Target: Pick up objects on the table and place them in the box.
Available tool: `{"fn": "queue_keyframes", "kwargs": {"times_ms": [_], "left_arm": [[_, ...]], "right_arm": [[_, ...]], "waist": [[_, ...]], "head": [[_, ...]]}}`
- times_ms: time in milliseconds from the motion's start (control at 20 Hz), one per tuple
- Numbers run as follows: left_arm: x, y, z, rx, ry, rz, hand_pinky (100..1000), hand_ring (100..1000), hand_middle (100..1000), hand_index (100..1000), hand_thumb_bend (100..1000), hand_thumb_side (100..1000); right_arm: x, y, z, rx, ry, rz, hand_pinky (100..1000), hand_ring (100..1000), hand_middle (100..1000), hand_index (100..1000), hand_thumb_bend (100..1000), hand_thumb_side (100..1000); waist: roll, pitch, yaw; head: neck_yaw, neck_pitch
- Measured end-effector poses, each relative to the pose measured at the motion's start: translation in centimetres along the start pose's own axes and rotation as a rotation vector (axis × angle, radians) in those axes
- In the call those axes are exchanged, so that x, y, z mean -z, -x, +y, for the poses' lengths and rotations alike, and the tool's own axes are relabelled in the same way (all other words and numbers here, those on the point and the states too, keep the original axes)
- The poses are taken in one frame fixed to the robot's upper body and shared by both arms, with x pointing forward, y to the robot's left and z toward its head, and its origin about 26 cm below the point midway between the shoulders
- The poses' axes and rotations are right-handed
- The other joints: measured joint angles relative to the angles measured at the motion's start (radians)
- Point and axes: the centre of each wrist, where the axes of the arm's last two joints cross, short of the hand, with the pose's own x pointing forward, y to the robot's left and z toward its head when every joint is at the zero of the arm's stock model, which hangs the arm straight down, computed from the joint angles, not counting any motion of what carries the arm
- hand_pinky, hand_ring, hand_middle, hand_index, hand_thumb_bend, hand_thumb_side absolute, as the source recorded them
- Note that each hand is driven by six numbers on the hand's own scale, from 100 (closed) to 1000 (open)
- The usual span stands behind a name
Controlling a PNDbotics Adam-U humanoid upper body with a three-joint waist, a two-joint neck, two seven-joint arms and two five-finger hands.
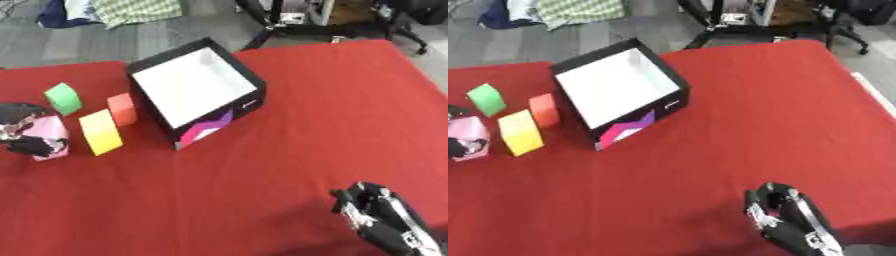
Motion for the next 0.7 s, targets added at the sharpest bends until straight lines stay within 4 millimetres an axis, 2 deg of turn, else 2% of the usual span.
{"fn": "queue_keyframes", "kwargs": {"times_ms": [100, 150, 350, 550, 700], "left_arm": [[0.1, -0.1, -0.1, -0.001, 0.003, -0.002, 713, 633, 707, 952, 299, 348], [0.1, -0.1, 0.0, 0.0, 0.001, -0.004, 693, 596, 654, 929, 276, 317], [0.1, -0.2, 0.2, 0.005, -0.015, -0.011, 610, 475, 489, 825, 167, 274], [-0.4, -0.5, 0.9, -0.004, -0.054, -0.028, 589, 453, 464, 806, 100, 251], [-1.7, -0.8, 3.3, -0.017, -0.13, -0.07, 590, 449, 461, 807, 100, 239]], "right_arm": [[0.0, 0.0, 0.0, 0.0, 0.0, 0.0, 844, 466, 231, 455, 100, 202], [0.0, 0.0, 0.0, -0.001, -0.001, -0.001, 844, 466, 231, 455, 100, 201], [0.0, 0.0, 0.0, -0.003, -0.001, 0.0, 844, 466, 231, 455, 100, 202], [0.0, 0.0, 0.0, -0.004, -0.001, 0.001, 844, 466, 231, 455, 100, 203], [-0.2, 0.1, 0.0, -0.003, 0.001, 0.007, 844, 466, 231, 455, 100, 202]], "waist": [[-0.001, 0.0, 0.0], [-0.001, 0.0, 0.0], [-0.001, 0.0, -0.001], [-0.001, 0.0, -0.001], [-0.001, 0.0, 0.001]], "head": [[-0.001, 0.0], [-0.001, 0.0], [-0.005, 0.0], [-0.008, 0.0], [-0.009, 0.0]]}}
